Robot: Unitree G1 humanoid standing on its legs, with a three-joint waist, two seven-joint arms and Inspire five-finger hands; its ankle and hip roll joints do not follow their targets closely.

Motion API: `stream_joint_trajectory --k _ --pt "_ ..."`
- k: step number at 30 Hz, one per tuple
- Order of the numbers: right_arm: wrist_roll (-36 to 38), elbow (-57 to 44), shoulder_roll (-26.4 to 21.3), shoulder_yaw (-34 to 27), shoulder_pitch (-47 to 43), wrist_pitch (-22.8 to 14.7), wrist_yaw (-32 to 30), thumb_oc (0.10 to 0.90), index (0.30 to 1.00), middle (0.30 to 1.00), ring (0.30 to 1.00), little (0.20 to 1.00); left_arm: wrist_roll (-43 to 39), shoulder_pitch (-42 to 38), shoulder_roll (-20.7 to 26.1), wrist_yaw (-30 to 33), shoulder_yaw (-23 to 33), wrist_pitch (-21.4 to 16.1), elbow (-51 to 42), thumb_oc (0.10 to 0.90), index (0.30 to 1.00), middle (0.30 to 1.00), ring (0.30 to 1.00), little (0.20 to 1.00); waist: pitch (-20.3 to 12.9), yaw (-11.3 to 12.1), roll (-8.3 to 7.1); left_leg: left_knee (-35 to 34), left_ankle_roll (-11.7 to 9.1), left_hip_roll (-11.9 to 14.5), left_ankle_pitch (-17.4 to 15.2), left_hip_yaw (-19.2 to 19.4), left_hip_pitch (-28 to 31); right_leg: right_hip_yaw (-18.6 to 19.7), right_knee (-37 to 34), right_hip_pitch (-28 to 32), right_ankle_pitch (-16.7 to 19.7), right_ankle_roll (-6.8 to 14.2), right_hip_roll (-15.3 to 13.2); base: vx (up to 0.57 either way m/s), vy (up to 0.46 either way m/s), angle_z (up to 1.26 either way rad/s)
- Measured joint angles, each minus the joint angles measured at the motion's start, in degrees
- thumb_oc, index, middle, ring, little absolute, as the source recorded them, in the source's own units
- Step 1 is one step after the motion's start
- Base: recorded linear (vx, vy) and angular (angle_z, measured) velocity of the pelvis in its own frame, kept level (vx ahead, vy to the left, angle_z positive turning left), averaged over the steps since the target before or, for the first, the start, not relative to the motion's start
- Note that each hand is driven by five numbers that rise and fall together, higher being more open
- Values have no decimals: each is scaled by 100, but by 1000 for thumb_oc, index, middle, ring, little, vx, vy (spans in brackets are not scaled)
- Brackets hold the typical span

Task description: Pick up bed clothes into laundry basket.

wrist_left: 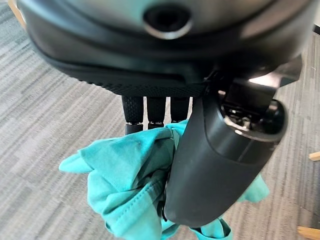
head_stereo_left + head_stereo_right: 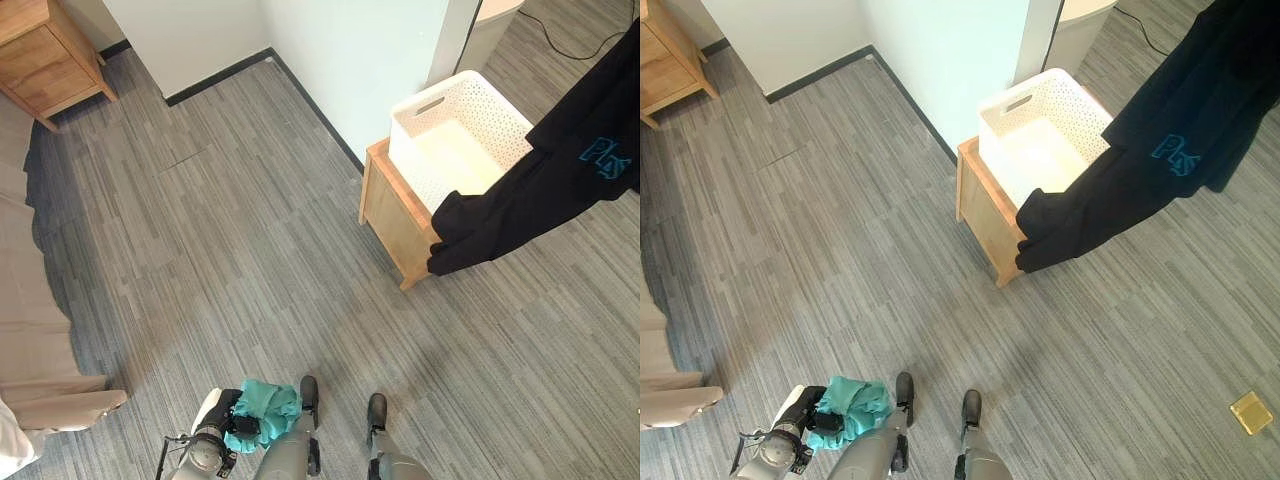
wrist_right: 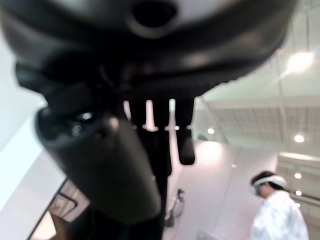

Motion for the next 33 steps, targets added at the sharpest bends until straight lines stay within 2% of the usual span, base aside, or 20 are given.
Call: stream_joint_trajectory --k 5,7,8,10,13,18,22,23,27,33 --pt "-48 -299 29 114 -926 33 -135 400 300 300 300 300 10 -107 -34 0 68 -4 -25 400 300 300 300 300 40 -59 -225 0 -17 11 -16 -195 120 -142 -1 211 -69 92 20 123 -11 19" --pt "-121 -270 94 107 -1064 47 -300 400 300 300 300 300 12 -41 140 4 210 3 91 400 300 300 300 300 -23 -183 -565 0 -69 35 -54 -211 165 -150 -1 256 -95 126 38 85 -4 5" --pt "-214 -245 64 108 -1064 58 -323 400 300 300 300 300 14 14 319 6 220 6 131 400 300 300 300 300 -124 -276 -817 0 -58 42 -46 -218 164 -151 -2 258 -104 139 46 46 -6 0" --pt "-275 -219 55 59 -1064 63 -344 400 300 300 300 300 17 41 412 6 215 7 253 400 300 300 300 300 -260 -329 -1023 0 -45 18 -36 -248 166 -144 -4 259 -124 164 26 53 -10 2" --pt "-338 -218 55 22 -1064 85 -451 400 300 300 300 300 29 90 468 6 216 6 251 400 300 300 300 300 -336 -398 -1135 1 -46 -16 -36 -227 171 -126 -6 260 -151 200 -10 14 -4 1" --pt "-461 -226 141 29 -1013 85 -467 400 300 300 300 300 29 151 549 6 216 5 255 400 300 300 300 300 -346 -332 -1083 1 -74 -62 -56 -99 159 29 -7 182 -122 174 -69 -3 -26 -14" --pt "-507 -230 170 28 -980 85 -465 400 300 300 300 300 28 236 567 6 223 -1 248 400 300 300 300 300 -412 -273 -900 1 -72 -60 -47 12 18 147 -7 -13 -56 120 -70 -20 -21 -12" --pt "-516 -231 212 29 -971 85 -469 400 300 300 300 300 28 332 565 7 221 -9 242 400 300 300 300 300 -449 -286 -807 1 -64 -60 -40 46 -84 181 -6 -133 -22 113 -74 -26 -20 -21" --pt "-513 -186 196 80 -800 101 -460 400 300 300 300 300 28 421 558 7 217 -6 265 400 300 300 300 300 -477 -278 -648 1 -25 -41 20 119 -285 233 -4 -372 53 86 -59 8 -28 -13" --pt "-480 5 373 115 -622 98 -431 400 300 300 300 300 10 408 516 93 197 -15 313 400 300 300 300 300 -483 -268 -616 1 -25 33 20 169 -440 296 -2 -544 89 41 24 55 -23 -7"
